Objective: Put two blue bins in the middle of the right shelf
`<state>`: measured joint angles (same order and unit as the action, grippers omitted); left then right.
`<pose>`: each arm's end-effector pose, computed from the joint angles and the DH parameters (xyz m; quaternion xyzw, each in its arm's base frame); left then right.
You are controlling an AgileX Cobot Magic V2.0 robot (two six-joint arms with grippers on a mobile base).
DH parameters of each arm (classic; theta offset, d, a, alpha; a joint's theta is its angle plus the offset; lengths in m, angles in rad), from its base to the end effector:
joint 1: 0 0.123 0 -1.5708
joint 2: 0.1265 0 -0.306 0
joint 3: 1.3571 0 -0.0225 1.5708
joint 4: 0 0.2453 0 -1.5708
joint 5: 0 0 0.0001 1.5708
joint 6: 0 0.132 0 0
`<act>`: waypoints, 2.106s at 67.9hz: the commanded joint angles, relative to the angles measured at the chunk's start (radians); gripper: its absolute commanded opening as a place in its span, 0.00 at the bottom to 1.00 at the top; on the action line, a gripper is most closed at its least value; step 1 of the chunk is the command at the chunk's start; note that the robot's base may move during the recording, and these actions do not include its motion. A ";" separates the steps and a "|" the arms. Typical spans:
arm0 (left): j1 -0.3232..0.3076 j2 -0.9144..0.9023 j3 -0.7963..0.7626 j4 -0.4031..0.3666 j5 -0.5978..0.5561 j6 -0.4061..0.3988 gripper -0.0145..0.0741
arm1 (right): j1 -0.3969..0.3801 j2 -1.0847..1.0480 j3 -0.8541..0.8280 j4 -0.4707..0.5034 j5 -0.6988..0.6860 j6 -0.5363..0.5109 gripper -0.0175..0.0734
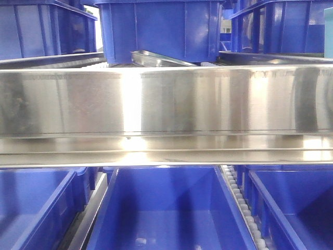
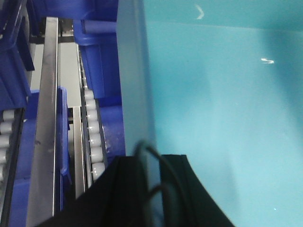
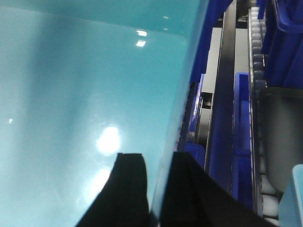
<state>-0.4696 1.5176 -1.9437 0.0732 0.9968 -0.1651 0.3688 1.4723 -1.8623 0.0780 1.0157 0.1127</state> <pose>0.3084 -0.1474 0.5070 0.1308 0.8452 -0.1266 0.5025 0.3040 0.1268 0.4941 -0.1095 0.8621 0.1554 0.4696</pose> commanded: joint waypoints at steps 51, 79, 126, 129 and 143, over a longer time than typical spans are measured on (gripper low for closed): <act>-0.014 -0.016 -0.014 -0.058 -0.202 0.004 0.04 | 0.003 -0.010 -0.009 0.029 -0.037 -0.023 0.02; -0.014 -0.016 -0.014 -0.058 -0.202 0.004 0.04 | 0.003 -0.010 -0.009 0.029 -0.037 -0.023 0.02; -0.014 -0.016 -0.014 -0.058 -0.202 0.004 0.04 | 0.003 -0.010 -0.009 0.029 -0.037 -0.023 0.02; -0.014 -0.016 -0.014 -0.058 -0.202 0.004 0.04 | 0.003 -0.010 -0.009 0.029 -0.037 -0.023 0.02; -0.014 -0.016 -0.014 -0.058 -0.202 0.004 0.04 | 0.003 -0.009 -0.009 0.029 -0.037 -0.023 0.02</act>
<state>-0.4696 1.5176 -1.9437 0.0852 0.8799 -0.1494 0.3682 1.4723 -1.8623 0.0799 1.0071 0.1147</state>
